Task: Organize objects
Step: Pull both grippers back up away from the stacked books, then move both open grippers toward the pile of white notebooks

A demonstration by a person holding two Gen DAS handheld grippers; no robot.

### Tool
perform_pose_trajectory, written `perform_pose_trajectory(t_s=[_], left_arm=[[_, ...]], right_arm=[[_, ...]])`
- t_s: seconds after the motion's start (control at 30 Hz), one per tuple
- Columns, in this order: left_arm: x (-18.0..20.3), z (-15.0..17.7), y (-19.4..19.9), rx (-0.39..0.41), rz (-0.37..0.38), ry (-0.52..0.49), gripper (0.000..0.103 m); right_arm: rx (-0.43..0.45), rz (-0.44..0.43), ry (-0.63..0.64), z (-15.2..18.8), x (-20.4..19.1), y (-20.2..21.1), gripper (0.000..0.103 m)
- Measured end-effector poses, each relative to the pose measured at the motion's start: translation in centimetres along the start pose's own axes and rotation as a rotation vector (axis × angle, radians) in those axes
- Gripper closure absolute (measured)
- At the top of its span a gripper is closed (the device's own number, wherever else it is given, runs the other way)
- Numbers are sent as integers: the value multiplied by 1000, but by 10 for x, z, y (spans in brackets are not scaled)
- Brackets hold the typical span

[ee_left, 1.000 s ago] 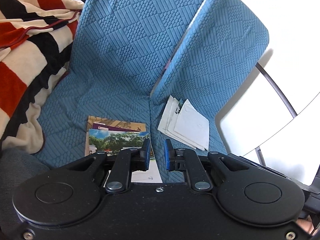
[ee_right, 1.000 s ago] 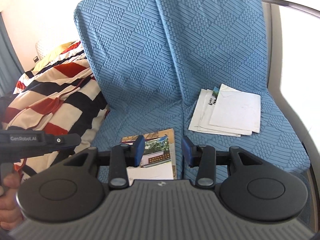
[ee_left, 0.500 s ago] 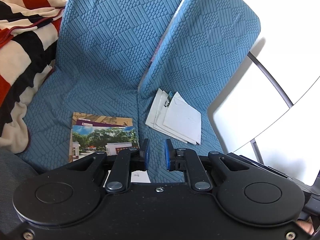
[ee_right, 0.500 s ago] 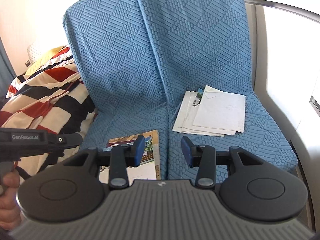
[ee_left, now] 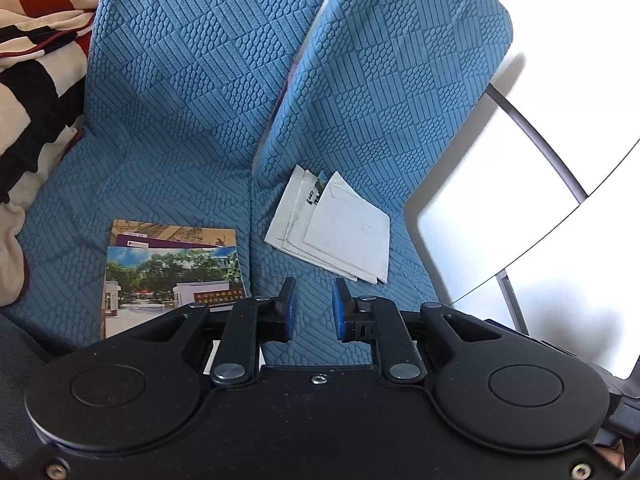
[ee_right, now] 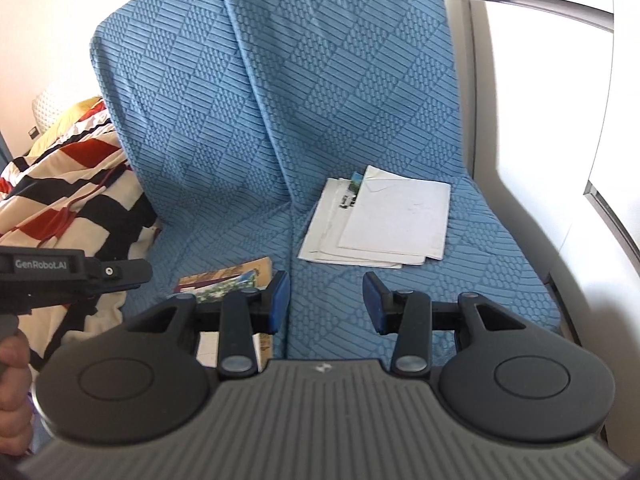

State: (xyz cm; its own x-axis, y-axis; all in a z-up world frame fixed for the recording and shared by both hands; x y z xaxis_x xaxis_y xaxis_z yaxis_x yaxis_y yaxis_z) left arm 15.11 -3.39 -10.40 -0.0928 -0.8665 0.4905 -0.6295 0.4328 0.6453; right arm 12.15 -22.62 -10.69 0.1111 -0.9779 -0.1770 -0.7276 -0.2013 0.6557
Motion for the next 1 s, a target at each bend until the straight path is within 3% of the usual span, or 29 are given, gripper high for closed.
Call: perform_pose_trajectory(t_s=[0.1,0.2,0.43,0.6,0.67,0.73,0.77,1.0], left_arm=[[9,-1,-8,-5,-1,-20,84],[18,0,-14,-6,8,-38,78],[25,-1,-33,-14,-22,-49,62],[27,-3,-42,-4,-44,-60,49],[30,-4,-46,-3,-42,-64,39],[33,-4,-51,1,-47,-73,29],[35,-5,-53,5,-47,-82,28],[40,4,-76,-5,-33,-103,27]], right_arm=[[-7,3,-14,-1,11,-3,59],[-5,9,-29,-1,21,-7,50],[-12,15,-44,-2,38,-19,50],[-17,22,-59,-3,50,-28,45],[-16,24,-67,-3,55,-31,44],[-13,29,-75,-3,60,-33,22],[-5,33,-80,-4,63,-35,18],[7,63,-109,2,80,-53,17]])
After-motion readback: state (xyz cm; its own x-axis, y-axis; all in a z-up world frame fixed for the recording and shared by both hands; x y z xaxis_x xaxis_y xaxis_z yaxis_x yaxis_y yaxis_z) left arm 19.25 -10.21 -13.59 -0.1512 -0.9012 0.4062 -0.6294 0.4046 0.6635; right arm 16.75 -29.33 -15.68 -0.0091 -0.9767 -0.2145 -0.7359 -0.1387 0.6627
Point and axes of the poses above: each gripper's, at about its wrist camera, not at the fingertips, and y roughly against the way its jaws point, x to its right, z to its underside, the point moved 7 cm from there along -y, roughly the way its jaws point, and after that the axes turned 6 degrees about z, right-handed, at the moved point
